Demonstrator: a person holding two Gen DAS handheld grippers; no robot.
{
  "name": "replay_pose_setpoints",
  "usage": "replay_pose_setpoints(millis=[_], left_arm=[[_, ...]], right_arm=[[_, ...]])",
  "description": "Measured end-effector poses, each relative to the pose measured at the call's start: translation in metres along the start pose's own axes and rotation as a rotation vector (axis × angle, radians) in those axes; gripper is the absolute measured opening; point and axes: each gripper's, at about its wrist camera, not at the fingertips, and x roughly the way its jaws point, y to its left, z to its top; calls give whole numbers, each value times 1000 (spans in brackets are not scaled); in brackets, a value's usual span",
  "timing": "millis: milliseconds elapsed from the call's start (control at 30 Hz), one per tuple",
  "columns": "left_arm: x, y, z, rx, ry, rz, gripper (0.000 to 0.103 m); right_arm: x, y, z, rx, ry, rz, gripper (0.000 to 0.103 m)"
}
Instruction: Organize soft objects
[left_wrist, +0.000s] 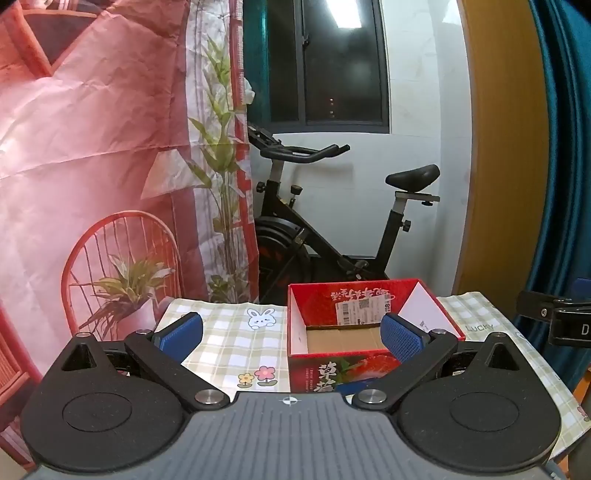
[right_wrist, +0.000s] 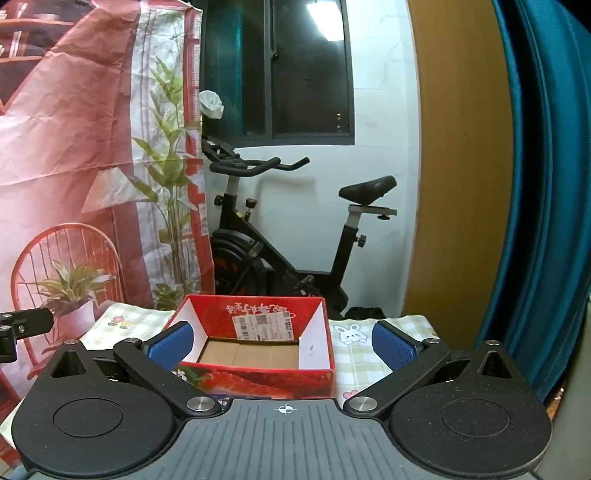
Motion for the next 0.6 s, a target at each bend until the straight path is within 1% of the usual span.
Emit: replay_pose_setpoints(millis=[600], left_arm=[[-1, 0, -2, -4, -1, 0, 103]], right_arm=[[1, 0, -1, -1, -1, -6, 103]])
